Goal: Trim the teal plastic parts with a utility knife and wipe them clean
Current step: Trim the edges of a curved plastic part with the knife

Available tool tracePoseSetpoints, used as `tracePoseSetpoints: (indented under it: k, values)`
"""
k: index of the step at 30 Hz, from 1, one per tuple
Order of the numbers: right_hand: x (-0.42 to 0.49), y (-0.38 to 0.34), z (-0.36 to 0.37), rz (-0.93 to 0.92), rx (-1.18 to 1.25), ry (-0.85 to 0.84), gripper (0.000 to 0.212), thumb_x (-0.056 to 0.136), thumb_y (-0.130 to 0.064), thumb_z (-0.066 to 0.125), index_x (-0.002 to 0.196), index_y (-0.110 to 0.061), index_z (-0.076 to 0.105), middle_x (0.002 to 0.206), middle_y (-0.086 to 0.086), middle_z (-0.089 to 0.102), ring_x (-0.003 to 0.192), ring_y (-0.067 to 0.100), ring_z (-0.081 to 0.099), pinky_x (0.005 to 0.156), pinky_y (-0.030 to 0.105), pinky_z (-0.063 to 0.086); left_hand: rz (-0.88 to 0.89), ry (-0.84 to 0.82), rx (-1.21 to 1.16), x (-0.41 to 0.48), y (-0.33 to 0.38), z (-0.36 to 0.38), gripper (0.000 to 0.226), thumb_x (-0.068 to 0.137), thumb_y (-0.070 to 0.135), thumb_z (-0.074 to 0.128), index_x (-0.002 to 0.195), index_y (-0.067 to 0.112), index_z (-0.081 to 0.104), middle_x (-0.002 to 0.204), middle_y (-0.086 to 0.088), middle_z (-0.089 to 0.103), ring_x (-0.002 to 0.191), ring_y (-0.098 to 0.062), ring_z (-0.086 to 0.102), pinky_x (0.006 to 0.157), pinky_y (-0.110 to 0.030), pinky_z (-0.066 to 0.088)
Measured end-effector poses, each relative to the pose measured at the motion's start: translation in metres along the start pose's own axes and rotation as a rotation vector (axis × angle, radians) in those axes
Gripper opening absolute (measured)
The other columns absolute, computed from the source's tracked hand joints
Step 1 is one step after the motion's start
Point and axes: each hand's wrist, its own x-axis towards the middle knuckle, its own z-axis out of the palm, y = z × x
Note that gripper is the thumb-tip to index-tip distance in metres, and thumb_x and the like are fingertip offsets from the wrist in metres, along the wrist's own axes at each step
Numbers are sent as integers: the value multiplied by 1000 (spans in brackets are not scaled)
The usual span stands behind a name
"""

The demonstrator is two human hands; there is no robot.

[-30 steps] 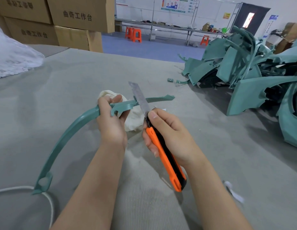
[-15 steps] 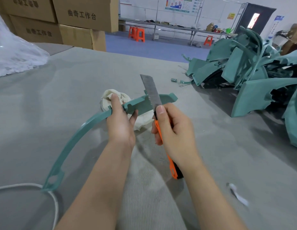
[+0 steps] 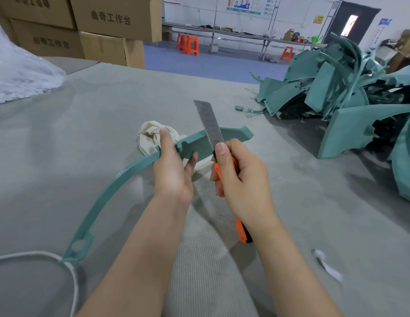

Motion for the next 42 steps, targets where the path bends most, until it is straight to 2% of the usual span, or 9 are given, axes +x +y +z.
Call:
tracePoseSetpoints:
  k: [2,5,12,20,25,27,30,37,42]
  values:
    - [0,0,1,-9,-11,-8,32,101,-34,45,70,-26,47,58,13,51,51,34,45,48,48,44,-5,-7,1,0,-1,0,27,97,43,51,98,18,60,111,-5,63,111,-19,62,82,-28,56]
    - [-1,3,2,-12,-48,-17,35,101,-32,46,73,-13,47,59,16,50,52,35,45,48,49,43,-4,-13,16,1,-2,0,32,97,44,50,107,16,60,109,-5,64,105,-18,62,85,-30,56]
    - [-1,3,4,-52,-127,-17,32,99,-36,44,72,-20,45,56,8,52,50,30,49,50,47,44,-47,-41,77,-1,-9,2,21,97,35,49,90,18,60,92,0,66,88,-13,62,84,-30,55]
    - [-1,0,2,-58,-120,-102,32,101,-31,46,69,-30,41,58,6,53,52,28,51,51,46,44,-32,18,129,1,-8,1,24,95,38,52,93,16,61,80,4,63,71,-9,58,56,-20,50]
    - [-2,-2,2,-51,-104,-209,32,101,-27,49,69,-32,45,60,7,54,50,20,49,54,42,46,-66,-48,130,-2,-7,2,52,97,49,44,125,8,60,102,-6,64,91,-21,64,89,-39,53]
    - [-2,-2,0,-37,-71,-236,30,101,-26,49,72,-19,51,60,9,55,50,21,48,53,40,46,-61,-72,148,-2,-7,0,55,97,52,43,122,7,61,98,-7,63,85,-23,63,81,-40,54]
    - [-3,-5,-2,12,63,-259,31,100,-28,47,74,-13,51,57,2,56,44,14,48,48,28,43,-69,-78,185,-2,-6,-1,42,97,55,41,93,16,57,70,2,57,58,-14,55,51,-27,45]
    - [5,-3,-13,162,223,-44,34,103,-29,45,73,-14,52,59,11,56,45,17,48,44,29,43,-29,-9,57,1,-4,-2,40,98,41,50,127,14,55,126,-5,62,115,-17,60,89,-32,55]
    - [1,-3,-9,111,72,-53,32,98,-36,50,76,-13,55,60,8,57,45,16,51,49,35,45,-34,-7,111,1,-4,-1,42,97,45,48,125,15,57,127,-6,62,114,-18,61,80,-27,56]
